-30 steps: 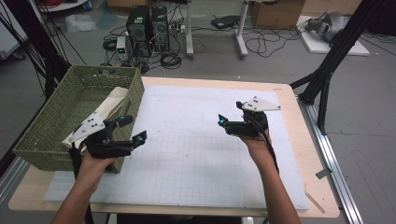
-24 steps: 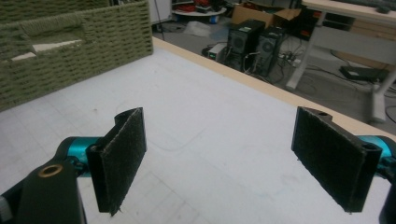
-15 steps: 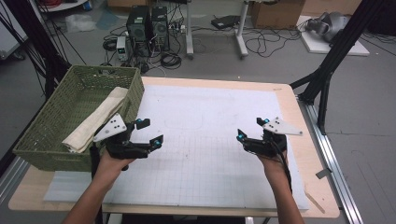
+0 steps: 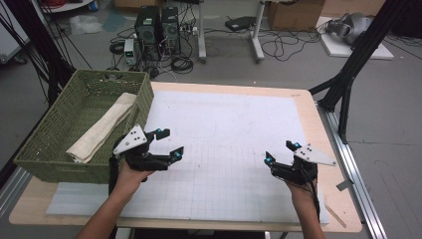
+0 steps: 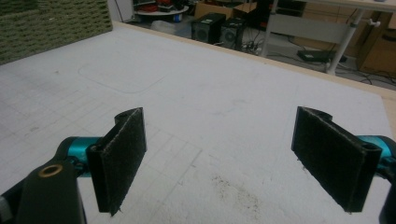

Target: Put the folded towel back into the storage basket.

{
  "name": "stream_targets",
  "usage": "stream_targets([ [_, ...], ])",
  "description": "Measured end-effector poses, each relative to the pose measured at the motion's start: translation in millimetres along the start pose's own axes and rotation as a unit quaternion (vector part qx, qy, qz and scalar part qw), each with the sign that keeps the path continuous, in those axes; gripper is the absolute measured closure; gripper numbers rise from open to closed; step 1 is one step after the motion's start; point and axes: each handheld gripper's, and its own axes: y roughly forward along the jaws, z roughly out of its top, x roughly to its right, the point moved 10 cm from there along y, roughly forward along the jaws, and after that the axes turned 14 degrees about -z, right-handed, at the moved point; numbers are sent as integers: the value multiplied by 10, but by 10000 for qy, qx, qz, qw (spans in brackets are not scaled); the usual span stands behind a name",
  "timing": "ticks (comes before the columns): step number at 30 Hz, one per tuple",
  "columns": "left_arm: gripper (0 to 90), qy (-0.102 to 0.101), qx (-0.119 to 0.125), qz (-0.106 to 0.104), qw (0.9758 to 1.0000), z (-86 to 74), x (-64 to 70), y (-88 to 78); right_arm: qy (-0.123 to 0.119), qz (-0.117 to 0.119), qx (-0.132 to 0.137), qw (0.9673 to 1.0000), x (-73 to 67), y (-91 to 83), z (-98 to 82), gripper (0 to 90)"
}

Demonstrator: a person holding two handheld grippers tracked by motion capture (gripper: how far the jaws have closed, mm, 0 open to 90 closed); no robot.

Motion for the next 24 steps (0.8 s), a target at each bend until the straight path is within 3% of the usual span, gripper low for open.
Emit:
stream_targets([
  [8,187,18,-140,-34,9999,-111,-11,80,-17,-95,12,10000,45,-44,-97,169],
  [15,188,46,-330,-83,9994,-238,33,183,2,-138,-162,9998,79,-35,-234,169],
  [24,189,15,-349,-24,9994,-317,13,205,44,-228,-177,9996,150,-52,-240,169],
])
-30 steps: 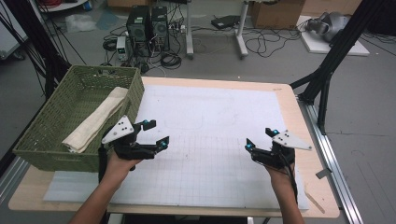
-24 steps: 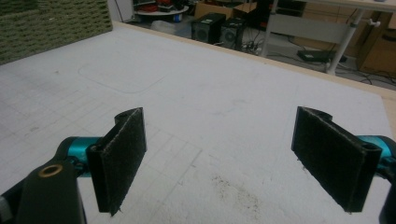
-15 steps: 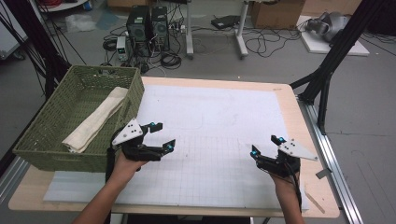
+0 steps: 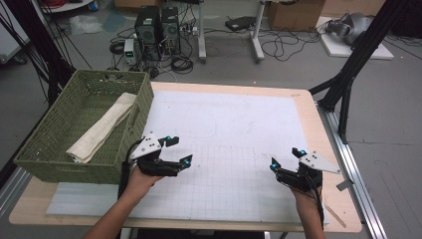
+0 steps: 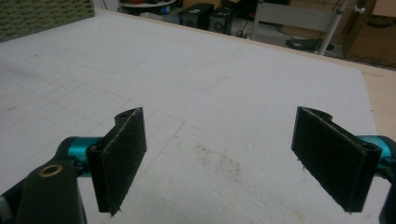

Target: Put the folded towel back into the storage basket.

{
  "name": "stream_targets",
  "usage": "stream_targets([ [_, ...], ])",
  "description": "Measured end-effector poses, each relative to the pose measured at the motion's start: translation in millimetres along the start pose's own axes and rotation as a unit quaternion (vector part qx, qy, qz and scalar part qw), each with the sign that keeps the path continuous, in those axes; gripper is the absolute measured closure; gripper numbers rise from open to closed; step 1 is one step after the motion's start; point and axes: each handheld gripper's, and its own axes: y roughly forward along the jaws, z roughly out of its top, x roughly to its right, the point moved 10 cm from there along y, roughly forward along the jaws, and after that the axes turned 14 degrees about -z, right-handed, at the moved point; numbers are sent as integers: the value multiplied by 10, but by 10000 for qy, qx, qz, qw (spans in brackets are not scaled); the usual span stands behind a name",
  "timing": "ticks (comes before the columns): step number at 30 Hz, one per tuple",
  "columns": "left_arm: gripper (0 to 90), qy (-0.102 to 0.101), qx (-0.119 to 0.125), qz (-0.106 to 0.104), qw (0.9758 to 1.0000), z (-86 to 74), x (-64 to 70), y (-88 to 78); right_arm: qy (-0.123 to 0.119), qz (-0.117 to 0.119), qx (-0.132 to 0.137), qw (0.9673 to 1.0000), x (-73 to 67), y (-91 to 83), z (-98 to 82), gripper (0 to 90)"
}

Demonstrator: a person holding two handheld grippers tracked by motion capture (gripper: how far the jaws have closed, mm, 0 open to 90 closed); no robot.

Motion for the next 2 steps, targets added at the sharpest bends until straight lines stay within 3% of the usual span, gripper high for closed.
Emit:
stream_targets([
  [2,189,-24,-9,8,10000,-11,-3,5,-19,-7,-13,10000,4,-1,-1,169],
])
